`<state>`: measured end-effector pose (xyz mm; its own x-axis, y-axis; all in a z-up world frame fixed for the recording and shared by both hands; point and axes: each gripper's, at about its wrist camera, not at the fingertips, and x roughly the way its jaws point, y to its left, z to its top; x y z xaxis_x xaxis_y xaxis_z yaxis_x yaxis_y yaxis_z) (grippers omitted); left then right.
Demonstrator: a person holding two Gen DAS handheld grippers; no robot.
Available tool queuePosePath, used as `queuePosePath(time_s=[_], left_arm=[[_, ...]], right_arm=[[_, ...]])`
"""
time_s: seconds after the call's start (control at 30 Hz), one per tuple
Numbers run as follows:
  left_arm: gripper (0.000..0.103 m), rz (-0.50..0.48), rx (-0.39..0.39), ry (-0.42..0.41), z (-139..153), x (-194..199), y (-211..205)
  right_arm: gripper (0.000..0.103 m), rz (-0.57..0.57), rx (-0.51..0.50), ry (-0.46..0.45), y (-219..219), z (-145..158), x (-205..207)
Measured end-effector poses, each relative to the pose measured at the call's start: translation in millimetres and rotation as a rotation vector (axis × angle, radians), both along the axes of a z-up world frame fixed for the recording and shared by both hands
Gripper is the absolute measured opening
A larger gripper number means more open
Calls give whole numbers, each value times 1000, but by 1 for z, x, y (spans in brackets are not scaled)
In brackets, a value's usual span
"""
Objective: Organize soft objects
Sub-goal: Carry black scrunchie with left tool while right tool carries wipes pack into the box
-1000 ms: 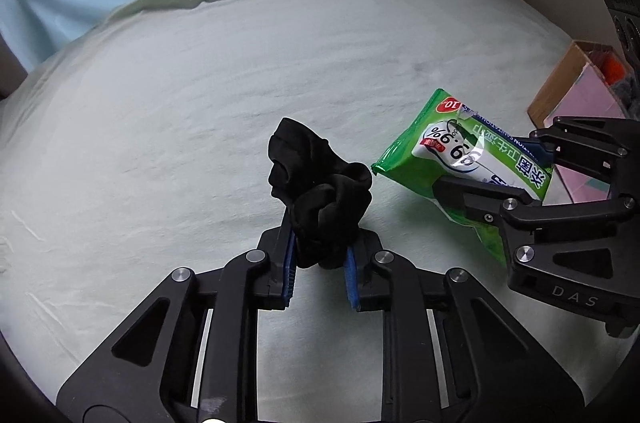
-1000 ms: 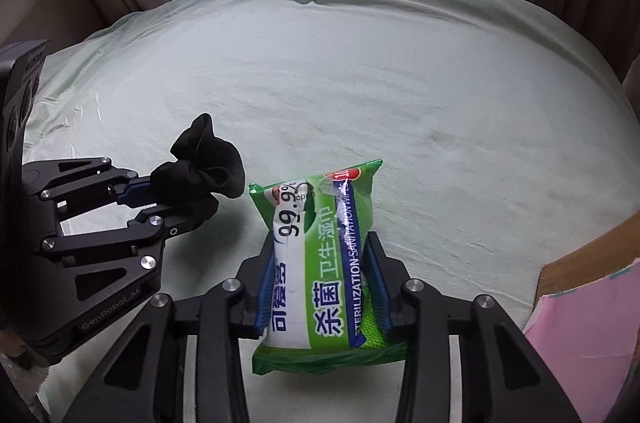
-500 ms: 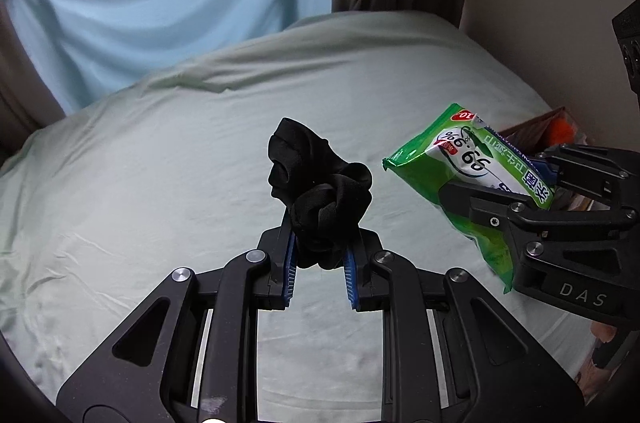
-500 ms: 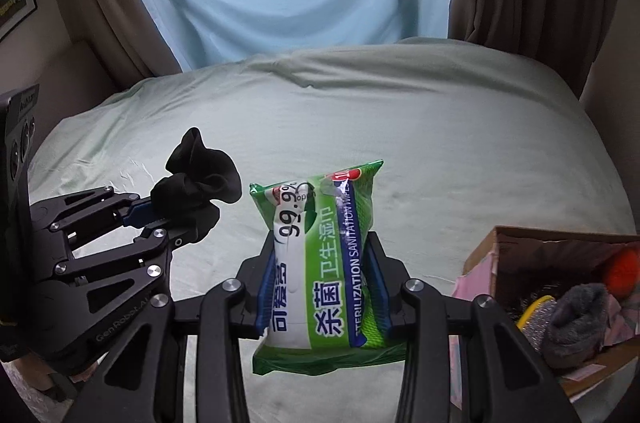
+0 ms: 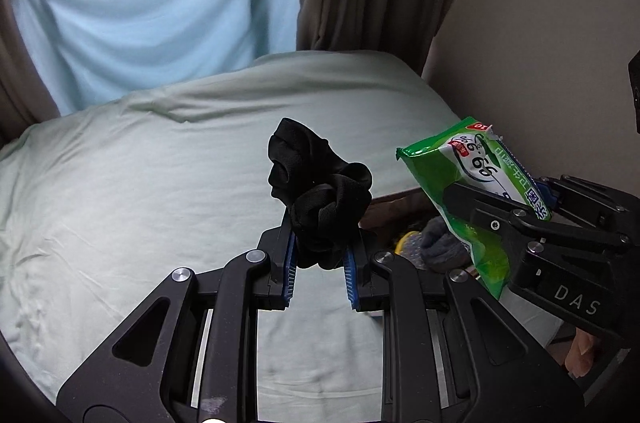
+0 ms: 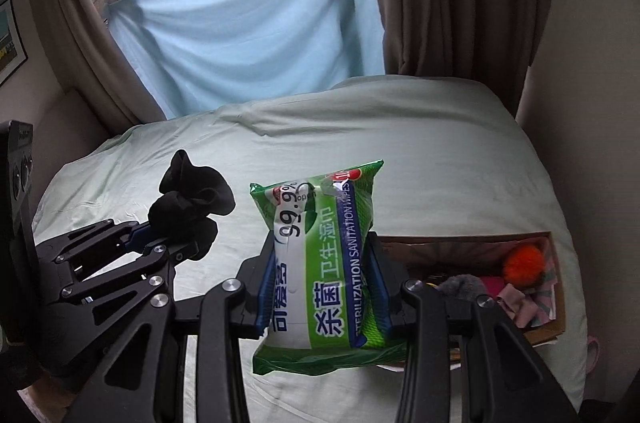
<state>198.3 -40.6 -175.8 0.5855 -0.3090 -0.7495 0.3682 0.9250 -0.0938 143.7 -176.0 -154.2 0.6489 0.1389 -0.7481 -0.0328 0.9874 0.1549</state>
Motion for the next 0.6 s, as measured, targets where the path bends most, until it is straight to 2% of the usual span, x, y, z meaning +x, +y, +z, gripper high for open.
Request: queuePosePath(time_s=[0.13, 0.27, 0.43, 0.6], left_arm=[[17, 15, -25, 29, 1, -2, -41], [17, 33, -42, 66, -11, 1, -81], [17, 64, -57, 151, -39, 12, -120], [17, 88, -51, 268, -77, 28, -145]], right_arm=[[37, -27, -11, 21, -46, 5, -2], [37, -37, -27, 52, -86, 4, -1], [37, -37, -31, 113, -134, -13, 3], [37, -50, 0, 215, -173, -45, 13]])
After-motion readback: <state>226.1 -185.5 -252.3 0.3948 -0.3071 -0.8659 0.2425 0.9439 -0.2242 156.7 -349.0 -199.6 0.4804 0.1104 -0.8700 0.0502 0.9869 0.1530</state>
